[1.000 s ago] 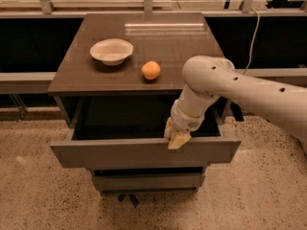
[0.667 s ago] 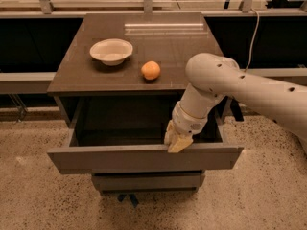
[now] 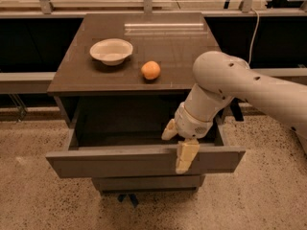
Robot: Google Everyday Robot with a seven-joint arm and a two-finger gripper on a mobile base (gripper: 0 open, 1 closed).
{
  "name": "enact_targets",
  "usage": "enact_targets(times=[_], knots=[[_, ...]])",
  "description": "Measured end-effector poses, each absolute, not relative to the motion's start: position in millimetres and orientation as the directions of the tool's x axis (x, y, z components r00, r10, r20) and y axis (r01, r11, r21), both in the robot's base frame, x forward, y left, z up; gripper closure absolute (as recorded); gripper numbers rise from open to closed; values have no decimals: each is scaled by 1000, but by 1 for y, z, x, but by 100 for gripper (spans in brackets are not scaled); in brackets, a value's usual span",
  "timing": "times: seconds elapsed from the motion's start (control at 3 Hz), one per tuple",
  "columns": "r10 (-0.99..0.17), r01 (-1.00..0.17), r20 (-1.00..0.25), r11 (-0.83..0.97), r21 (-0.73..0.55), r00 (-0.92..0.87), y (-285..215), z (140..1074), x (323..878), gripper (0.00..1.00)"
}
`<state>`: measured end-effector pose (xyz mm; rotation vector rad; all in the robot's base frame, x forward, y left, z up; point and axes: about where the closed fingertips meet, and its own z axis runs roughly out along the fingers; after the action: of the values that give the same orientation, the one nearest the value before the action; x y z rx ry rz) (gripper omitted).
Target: Open top drawer
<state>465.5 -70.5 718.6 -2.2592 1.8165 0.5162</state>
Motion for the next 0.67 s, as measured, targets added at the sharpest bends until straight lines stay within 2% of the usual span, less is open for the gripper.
enact_targets(times=[0.33, 0.67], knots=[[-903, -971, -387, -228, 65, 186, -70, 718, 465, 4], [-904, -973, -386, -223, 65, 181, -73, 719, 475, 100]])
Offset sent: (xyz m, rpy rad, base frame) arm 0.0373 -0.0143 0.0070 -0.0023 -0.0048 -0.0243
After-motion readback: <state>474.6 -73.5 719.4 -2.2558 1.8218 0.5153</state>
